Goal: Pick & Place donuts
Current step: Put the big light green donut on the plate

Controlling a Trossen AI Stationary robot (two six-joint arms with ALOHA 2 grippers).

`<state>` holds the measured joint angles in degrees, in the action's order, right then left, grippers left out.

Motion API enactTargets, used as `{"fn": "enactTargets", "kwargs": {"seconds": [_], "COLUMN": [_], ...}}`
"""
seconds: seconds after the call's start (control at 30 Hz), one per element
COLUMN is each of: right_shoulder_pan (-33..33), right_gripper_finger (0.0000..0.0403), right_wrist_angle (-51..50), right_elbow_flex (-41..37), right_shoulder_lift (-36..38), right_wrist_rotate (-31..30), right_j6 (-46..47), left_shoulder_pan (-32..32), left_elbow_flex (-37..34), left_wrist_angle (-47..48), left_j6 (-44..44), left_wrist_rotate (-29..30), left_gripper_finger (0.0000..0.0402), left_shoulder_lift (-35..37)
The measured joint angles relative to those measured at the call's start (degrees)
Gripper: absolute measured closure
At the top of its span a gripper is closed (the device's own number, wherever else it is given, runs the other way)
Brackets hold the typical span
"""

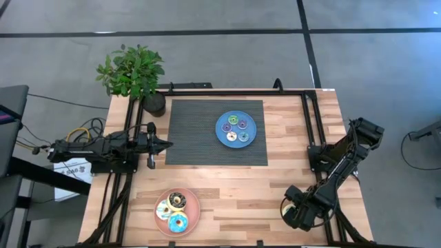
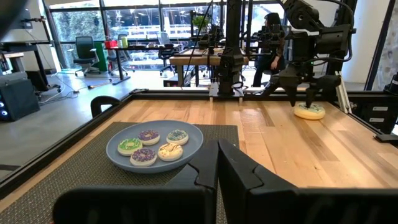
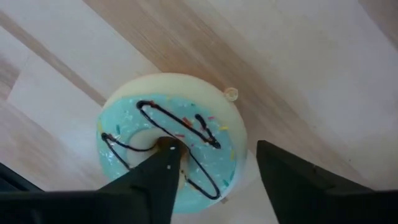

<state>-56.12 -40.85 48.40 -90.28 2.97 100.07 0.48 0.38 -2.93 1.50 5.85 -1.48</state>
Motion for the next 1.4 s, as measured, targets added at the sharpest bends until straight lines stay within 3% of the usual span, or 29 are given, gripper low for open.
{"fn": "enactTargets", "kwargs": {"seconds": [0.27, 0.5, 0.63, 0.8, 0.97, 1.2, 1.4], "right_shoulder_pan": [0.00, 1.15, 4.75, 12.55, 22.43, 31.16, 32.98], "right_gripper_finger": [0.0277, 0.0304, 0.0305, 0.0305, 0.0305, 0.0305, 0.0305], "right_wrist_angle": [-0.01, 2.66, 13.59, 37.12, 57.69, 55.81, 49.44], "right_elbow_flex": [0.00, 0.00, 0.00, 0.02, 0.83, 12.44, 28.97], "right_shoulder_lift": [0.00, 0.00, 0.00, 0.00, 0.00, -4.12, -19.02], "right_wrist_rotate": [-1.29, -5.40, -15.36, -25.78, -22.00, -13.57, -7.53], "right_j6": [0.10, 2.22, -3.01, -22.07, -39.97, -51.70, -53.62], "left_shoulder_pan": [0.01, 0.01, 0.01, 0.01, 0.01, 0.00, 0.01], "left_elbow_flex": [-0.01, -0.01, -0.01, -0.01, 0.00, 0.01, -0.01], "left_wrist_angle": [0.01, 0.01, 0.01, 0.01, 0.00, 0.00, 0.01], "left_j6": [0.00, 0.00, 0.00, 0.00, 0.01, 0.00, 0.02], "left_wrist_rotate": [0.00, 0.00, -0.02, 0.00, -0.01, 0.00, 0.00], "left_gripper_finger": [0.0402, 0.0402, 0.0402, 0.0402, 0.0401, 0.0402, 0.0402], "left_shoulder_lift": [0.01, 0.01, 0.01, 0.01, 0.00, 0.00, 0.01]}}
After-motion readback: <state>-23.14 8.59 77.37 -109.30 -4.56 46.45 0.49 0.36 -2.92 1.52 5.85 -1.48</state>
